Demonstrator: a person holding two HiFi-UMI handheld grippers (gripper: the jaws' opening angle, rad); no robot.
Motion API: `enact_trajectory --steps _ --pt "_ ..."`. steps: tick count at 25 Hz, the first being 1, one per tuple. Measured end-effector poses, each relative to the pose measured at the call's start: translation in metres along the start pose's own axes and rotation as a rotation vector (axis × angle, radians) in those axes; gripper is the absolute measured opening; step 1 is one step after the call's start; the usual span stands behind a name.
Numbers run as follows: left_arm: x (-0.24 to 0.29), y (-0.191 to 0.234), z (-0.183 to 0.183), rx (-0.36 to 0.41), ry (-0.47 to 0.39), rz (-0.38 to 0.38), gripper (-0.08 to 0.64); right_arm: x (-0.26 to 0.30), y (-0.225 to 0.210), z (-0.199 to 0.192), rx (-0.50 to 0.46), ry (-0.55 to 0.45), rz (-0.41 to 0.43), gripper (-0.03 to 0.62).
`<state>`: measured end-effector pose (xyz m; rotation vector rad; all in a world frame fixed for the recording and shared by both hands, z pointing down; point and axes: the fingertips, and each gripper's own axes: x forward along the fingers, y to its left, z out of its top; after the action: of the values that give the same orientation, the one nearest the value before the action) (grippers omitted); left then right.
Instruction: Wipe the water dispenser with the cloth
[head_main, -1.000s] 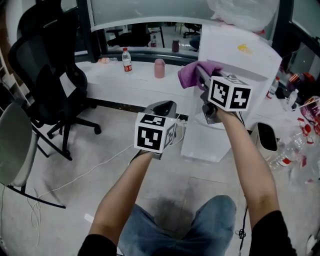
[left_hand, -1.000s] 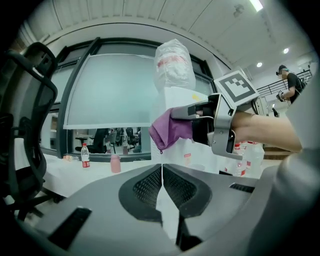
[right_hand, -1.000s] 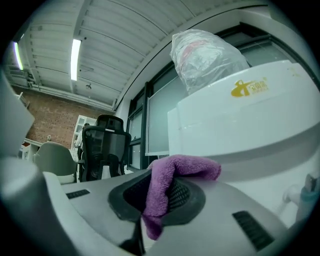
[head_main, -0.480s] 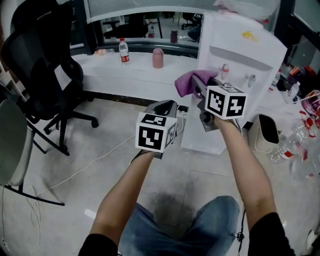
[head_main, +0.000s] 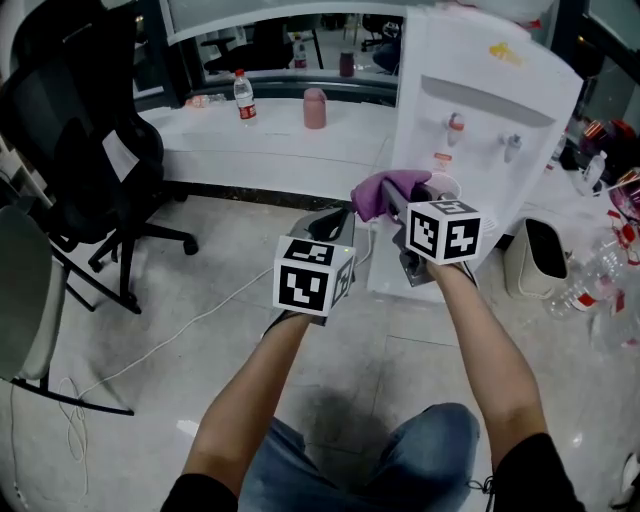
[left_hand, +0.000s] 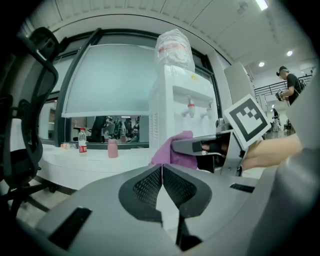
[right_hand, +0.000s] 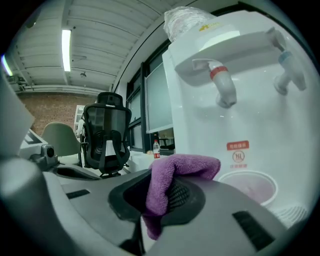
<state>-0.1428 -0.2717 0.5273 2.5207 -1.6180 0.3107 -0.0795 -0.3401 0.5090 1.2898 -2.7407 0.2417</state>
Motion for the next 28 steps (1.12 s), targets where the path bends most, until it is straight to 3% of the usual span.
enact_trajectory --steps 12,17,22,28 --pt "0.011 -0.012 -0.032 0.028 0.033 -0.011 0.029 0.008 -0.002 -0.101 0.013 0.131 0.006 0.041" --pt "0.019 -0.016 -0.045 0.017 0.036 0.002 0.028 0.009 0.010 -0.129 0.000 0.147 0.060 0.041" --pt "0.023 -0.022 -0.054 0.039 0.034 0.007 0.029 0.018 0.008 -0.145 0.087 0.133 0.058 0.041" --pt "0.030 -0.021 -0.061 0.058 0.012 0.008 0.029 0.021 -0.019 -0.154 0.153 0.096 -0.015 0.040"
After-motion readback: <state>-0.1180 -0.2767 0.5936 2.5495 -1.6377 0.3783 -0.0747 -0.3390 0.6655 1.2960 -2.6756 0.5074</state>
